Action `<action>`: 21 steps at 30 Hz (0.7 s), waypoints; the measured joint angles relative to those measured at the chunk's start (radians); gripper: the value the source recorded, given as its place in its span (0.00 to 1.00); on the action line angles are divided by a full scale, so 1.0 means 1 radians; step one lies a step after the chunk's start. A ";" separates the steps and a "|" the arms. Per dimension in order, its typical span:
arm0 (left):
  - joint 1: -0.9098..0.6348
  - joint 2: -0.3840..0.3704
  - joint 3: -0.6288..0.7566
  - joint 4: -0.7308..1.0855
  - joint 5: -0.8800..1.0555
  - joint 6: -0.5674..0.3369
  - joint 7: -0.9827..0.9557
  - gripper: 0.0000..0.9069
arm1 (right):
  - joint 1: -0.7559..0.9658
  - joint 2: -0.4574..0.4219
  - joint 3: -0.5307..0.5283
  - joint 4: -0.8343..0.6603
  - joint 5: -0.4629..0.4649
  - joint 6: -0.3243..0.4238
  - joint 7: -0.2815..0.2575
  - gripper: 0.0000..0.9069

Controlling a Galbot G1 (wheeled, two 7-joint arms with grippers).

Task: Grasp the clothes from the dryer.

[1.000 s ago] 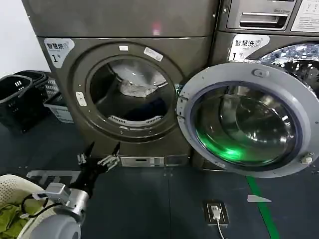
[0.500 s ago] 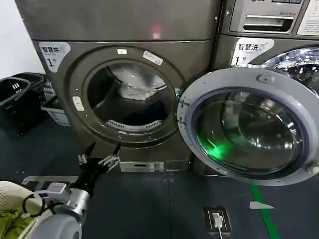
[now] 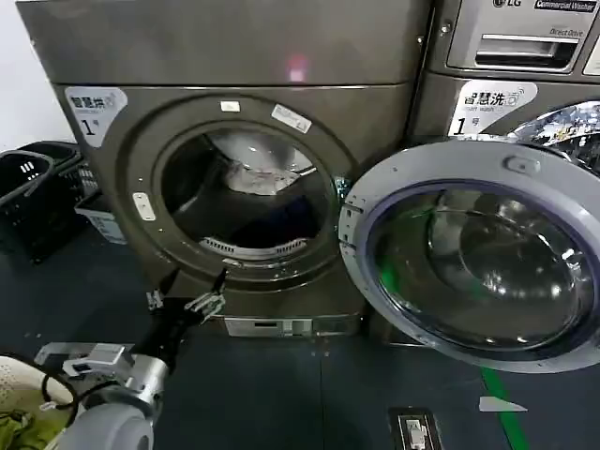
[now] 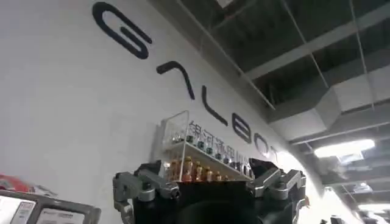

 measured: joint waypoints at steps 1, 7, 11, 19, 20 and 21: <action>0.000 0.000 0.000 0.000 0.000 0.000 0.000 1.00 | 0.000 0.000 0.000 0.000 0.000 0.000 0.000 1.00; -0.002 0.001 0.001 0.005 0.000 -0.002 0.000 1.00 | -0.006 0.003 0.004 0.005 0.001 0.002 0.002 1.00; -0.010 0.002 0.003 0.013 -0.001 -0.003 0.001 1.00 | -0.014 0.005 0.014 0.006 0.001 0.000 0.011 1.00; -0.066 0.021 0.020 0.064 -0.009 -0.015 0.002 1.00 | -0.049 0.003 0.063 0.004 0.000 -0.022 0.035 1.00; -0.081 0.026 0.023 0.078 -0.010 -0.017 0.002 1.00 | -0.054 0.003 0.070 0.004 0.000 -0.024 0.037 1.00; -0.097 0.030 0.026 0.091 -0.013 -0.020 0.001 1.00 | -0.060 0.003 0.078 0.004 -0.001 -0.026 0.039 1.00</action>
